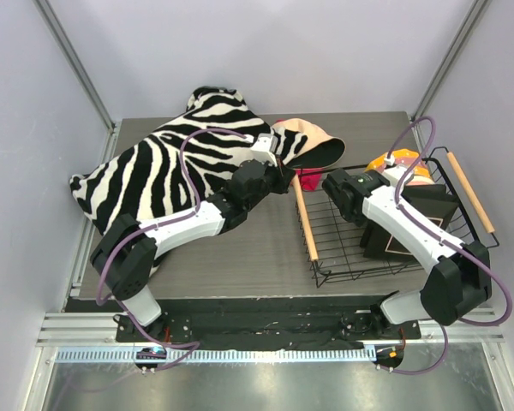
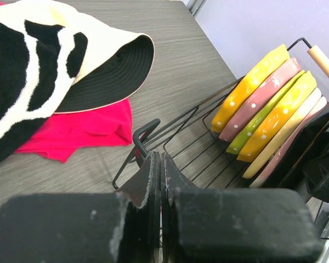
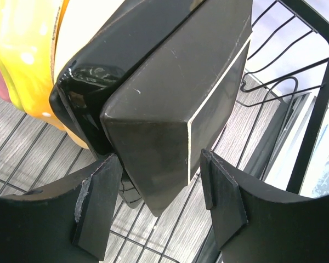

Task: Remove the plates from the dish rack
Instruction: Unload the plate from the dish rack.

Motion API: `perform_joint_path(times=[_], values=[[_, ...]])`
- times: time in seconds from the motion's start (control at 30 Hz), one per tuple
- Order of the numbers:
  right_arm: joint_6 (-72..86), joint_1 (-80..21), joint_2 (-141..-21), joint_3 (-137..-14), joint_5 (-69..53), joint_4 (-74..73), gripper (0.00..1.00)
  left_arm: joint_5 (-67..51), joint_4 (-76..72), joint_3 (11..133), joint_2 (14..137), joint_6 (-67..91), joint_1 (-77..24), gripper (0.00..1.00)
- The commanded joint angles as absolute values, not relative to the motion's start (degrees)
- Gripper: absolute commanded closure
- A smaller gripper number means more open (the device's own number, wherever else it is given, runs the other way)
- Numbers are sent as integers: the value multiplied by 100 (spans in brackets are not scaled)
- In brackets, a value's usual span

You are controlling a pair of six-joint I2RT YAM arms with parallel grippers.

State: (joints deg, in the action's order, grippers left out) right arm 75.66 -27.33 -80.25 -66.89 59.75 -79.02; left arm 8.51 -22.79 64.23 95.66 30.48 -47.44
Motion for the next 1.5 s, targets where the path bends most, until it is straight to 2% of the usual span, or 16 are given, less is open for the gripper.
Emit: perform_joint_path(times=[0.0,0.4,0.87,1.07,1.17,1.3,1.37,1.47], values=[[8016,-2698,-7884,-6487,6311,-8648,33,132,-2206,6284,9563,3287,-4878,100],[7647,-2576,-6918,-5985,5836,-8657,38,-130,-2373,6196,9510,3489,-4869,100],[7594,-2250,-7540,-6038,6161,-8640,39,-378,-2540,6161,9457,3428,-4869,100],[7682,-2092,-7550,-5915,6135,-8640,43,-422,-2558,6170,9457,3419,-4878,100],[7673,-2074,-7611,-5915,6126,-8640,50,-439,-2558,6152,9439,3436,-4878,100],[7585,-2057,-7752,-5985,6074,-8640,71,-439,-2558,6109,9369,3437,-4887,100],[7489,-2057,-7778,-6055,6021,-8640,75,-439,-2558,6108,9325,3419,-4887,100],[7225,-2057,-7796,-6257,5968,-8648,88,-448,-2549,6108,9308,3419,-4887,100]])
